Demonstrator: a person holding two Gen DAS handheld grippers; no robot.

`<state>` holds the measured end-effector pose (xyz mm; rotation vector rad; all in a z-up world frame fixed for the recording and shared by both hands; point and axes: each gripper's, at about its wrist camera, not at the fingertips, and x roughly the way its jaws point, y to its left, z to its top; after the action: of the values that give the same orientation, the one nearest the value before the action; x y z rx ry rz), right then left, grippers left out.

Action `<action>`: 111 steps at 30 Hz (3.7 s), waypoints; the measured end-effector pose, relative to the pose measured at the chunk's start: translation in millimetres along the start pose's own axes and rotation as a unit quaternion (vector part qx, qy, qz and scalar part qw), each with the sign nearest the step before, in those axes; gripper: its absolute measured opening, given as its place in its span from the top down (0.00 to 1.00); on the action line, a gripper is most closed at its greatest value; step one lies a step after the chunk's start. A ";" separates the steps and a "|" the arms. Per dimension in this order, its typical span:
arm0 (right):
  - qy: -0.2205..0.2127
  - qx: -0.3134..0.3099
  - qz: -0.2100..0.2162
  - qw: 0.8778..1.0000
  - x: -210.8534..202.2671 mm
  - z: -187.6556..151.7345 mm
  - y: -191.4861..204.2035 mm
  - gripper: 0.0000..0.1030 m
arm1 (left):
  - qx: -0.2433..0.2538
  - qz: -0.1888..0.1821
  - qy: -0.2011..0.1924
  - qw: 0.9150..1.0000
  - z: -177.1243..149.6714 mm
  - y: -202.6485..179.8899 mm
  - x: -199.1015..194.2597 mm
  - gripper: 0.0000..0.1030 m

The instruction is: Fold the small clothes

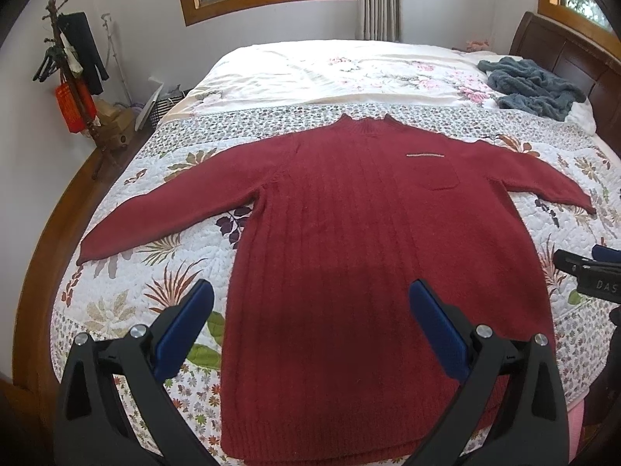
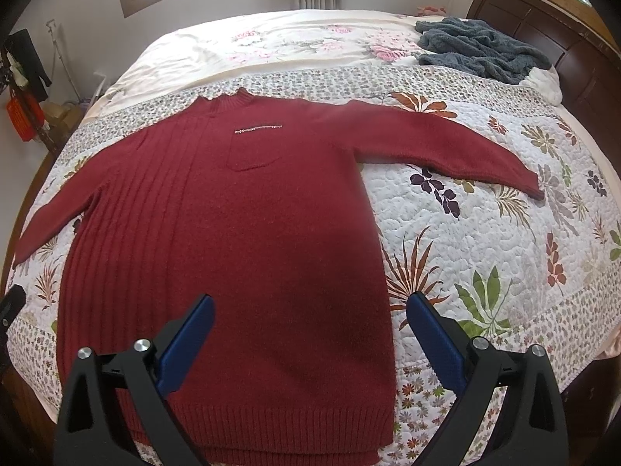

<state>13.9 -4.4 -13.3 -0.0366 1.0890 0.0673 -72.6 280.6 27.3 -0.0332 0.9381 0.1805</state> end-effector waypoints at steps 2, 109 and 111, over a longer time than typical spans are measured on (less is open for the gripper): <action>-0.001 0.000 0.000 1.000 -0.4 1.8 -0.2 0.04 | -0.006 0.001 -0.003 1.000 1.1 0.2 -1.2 0.03; 0.038 0.095 0.279 0.955 146.7 149.3 -154.5 0.54 | -0.039 -0.194 0.183 0.963 151.4 -174.6 251.3 0.04; 0.038 0.103 0.274 0.955 144.6 136.6 -166.5 0.54 | -0.059 -0.216 0.211 0.952 146.1 -184.4 266.5 0.06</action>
<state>213.5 -156.6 -78.8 0.4573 1.1517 0.4540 229.2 152.0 -109.8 -0.3970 1.3201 -0.1860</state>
